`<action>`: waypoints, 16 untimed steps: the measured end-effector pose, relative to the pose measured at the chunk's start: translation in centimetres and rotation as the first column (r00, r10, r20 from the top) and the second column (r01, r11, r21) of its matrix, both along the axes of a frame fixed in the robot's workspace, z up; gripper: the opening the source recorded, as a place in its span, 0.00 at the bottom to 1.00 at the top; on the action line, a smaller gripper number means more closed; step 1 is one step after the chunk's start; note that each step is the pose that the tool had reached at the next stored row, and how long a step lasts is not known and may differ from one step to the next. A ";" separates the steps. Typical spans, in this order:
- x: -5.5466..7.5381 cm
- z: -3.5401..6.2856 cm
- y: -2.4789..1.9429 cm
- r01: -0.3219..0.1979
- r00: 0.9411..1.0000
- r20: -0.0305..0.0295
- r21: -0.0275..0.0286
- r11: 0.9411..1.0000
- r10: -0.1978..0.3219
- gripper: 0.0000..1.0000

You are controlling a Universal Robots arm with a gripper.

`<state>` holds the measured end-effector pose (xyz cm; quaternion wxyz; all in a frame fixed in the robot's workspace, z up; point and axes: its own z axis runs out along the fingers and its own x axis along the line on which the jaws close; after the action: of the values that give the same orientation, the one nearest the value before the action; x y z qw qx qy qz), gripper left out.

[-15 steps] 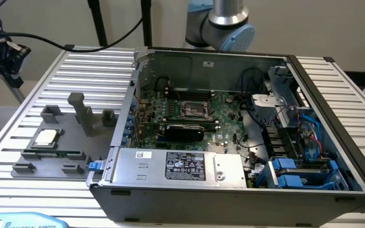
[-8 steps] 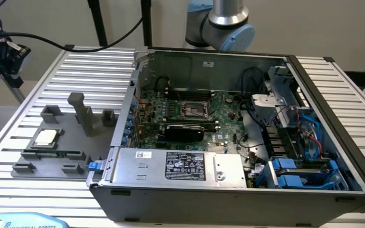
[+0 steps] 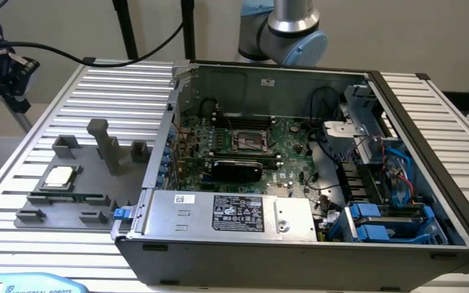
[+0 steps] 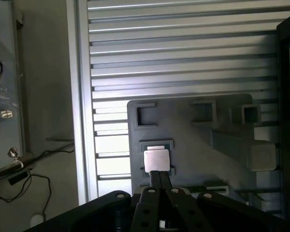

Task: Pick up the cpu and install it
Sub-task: 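Pick up the cpu and move it towards the insertion slot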

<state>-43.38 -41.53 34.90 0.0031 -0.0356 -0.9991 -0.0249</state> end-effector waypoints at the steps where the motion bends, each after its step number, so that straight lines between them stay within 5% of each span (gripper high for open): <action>1: 0.0 0.00 0.00 0.000 1.000 0.000 0.000 1.000 0.000 0.18; 9: 0.0 0.00 0.00 0.000 1.000 0.000 0.000 1.000 0.000 0.53; 13: 0.0 -0.37 0.00 0.000 1.000 0.000 0.000 1.000 0.000 0.65; 16: 0.0 -0.90 -0.10 0.000 1.000 0.000 0.000 1.000 0.000 0.65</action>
<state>-43.37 -41.62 34.00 0.0031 -0.0356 -0.9991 -0.0249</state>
